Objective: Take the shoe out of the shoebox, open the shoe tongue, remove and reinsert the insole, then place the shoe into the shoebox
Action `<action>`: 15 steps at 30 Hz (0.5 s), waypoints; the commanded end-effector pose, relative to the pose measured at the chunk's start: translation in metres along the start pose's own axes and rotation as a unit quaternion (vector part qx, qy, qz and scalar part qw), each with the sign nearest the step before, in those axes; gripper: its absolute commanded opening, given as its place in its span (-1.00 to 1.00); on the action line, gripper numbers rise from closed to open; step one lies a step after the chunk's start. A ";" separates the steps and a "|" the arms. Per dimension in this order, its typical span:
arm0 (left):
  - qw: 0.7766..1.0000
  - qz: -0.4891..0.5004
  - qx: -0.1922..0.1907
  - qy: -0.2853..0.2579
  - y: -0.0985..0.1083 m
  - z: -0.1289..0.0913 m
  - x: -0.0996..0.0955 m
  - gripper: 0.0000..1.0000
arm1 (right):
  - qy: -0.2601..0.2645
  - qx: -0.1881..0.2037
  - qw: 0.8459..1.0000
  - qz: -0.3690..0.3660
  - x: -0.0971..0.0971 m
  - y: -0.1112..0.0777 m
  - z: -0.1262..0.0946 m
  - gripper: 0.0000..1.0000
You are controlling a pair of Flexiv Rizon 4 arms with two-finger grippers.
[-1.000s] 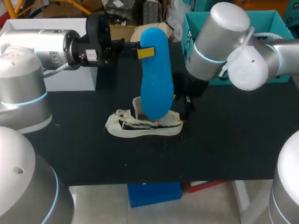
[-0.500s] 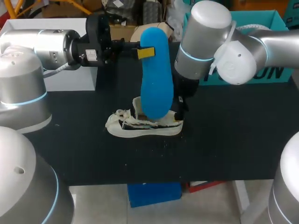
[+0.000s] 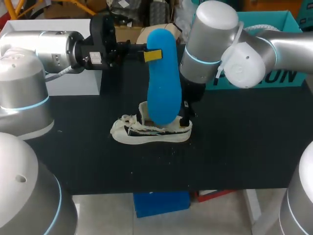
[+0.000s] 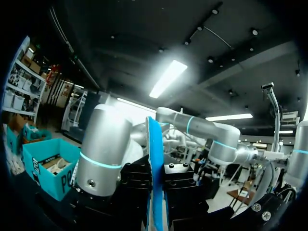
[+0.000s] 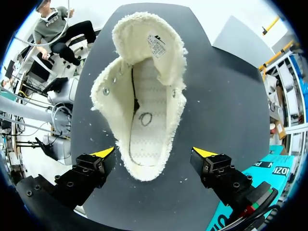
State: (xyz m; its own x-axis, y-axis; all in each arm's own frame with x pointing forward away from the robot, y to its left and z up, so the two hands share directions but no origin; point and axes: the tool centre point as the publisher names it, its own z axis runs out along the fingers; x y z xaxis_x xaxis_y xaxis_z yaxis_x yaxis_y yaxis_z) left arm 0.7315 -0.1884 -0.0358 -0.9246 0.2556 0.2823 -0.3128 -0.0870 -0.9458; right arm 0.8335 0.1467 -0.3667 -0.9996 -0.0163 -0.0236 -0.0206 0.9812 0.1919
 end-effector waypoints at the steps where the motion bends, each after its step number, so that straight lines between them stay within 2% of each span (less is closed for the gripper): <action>1: 1.000 0.000 0.000 0.000 0.001 0.001 0.000 -1.00 | -0.023 -0.049 0.999 0.005 0.003 0.000 -0.004 1.00; 8: 1.000 0.000 0.000 0.000 0.001 0.001 0.000 -1.00 | -0.055 -0.139 0.989 -0.020 0.000 0.008 -0.005 1.00; 12: 1.000 0.000 0.000 0.000 0.001 0.001 0.000 -1.00 | -0.058 -0.221 0.973 -0.016 0.001 0.014 -0.001 1.00; 15: 1.000 0.000 0.000 0.000 0.001 0.001 0.000 -1.00 | -0.051 -0.258 0.965 -0.021 0.002 0.017 0.002 1.00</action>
State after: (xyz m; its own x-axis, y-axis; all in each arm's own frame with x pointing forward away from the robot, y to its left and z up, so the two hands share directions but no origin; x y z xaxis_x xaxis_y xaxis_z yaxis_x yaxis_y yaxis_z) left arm 0.7315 -0.1885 -0.0359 -0.9247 0.2556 0.2822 -0.3128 -0.0872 -0.9458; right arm 0.8324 0.1670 -0.3566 -0.9909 -0.0028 -0.1344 -0.0677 0.8745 0.4802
